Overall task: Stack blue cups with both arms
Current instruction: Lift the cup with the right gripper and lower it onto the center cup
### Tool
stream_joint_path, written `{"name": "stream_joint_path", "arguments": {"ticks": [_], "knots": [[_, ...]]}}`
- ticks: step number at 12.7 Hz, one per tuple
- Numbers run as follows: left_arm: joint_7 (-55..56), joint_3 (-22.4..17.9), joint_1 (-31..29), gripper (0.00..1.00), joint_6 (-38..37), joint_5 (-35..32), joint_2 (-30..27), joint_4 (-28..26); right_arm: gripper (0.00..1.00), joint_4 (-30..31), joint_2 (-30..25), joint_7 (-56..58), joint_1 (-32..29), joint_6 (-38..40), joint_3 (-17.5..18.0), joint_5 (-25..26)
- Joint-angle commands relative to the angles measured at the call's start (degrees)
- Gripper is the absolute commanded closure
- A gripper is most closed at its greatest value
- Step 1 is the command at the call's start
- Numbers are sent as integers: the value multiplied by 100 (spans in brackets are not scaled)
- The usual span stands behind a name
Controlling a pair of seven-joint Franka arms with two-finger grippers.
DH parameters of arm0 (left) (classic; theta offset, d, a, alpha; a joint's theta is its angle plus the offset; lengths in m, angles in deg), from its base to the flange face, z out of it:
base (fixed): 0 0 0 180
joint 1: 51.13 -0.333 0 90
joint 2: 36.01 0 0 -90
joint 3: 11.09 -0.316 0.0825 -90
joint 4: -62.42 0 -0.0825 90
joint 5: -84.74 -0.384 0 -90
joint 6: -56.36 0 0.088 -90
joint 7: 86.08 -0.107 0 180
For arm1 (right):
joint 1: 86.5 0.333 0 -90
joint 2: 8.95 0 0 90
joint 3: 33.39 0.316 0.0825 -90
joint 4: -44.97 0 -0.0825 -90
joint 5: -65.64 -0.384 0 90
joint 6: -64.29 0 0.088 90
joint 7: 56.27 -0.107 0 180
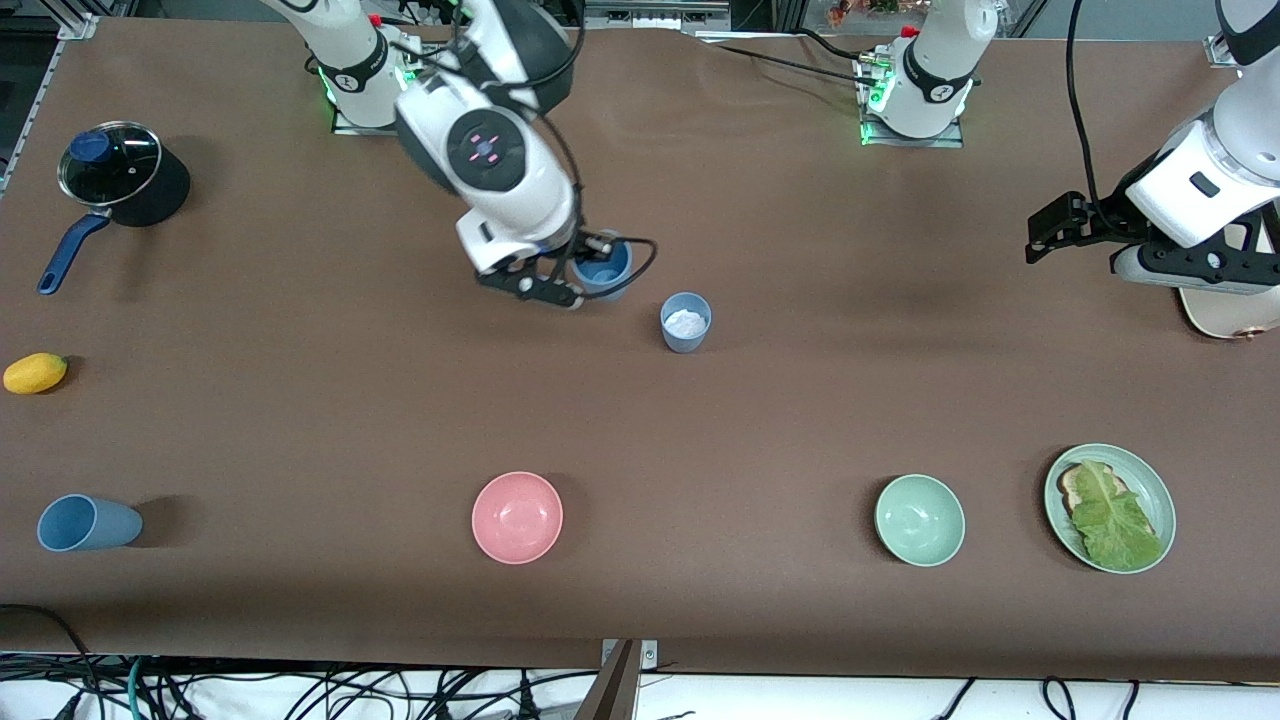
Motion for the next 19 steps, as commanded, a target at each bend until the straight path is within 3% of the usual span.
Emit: {"name": "stream_joint_path", "arguments": {"ticks": [1, 4, 13, 19], "knots": [[10, 18, 16, 0, -160, -94, 92, 207, 100, -827, 543, -581, 481, 34, -31, 221], [10, 18, 16, 0, -160, -85, 92, 207, 100, -1672, 1238, -1249, 965, -70, -40, 730], [10, 18, 24, 0, -160, -85, 92, 207, 100, -1622, 1547, -1374, 1098, -282, -93, 1275], [10, 27, 24, 0, -160, -85, 101, 207, 100, -1622, 1618, -1400, 1098, -405, -93, 1294]]}}
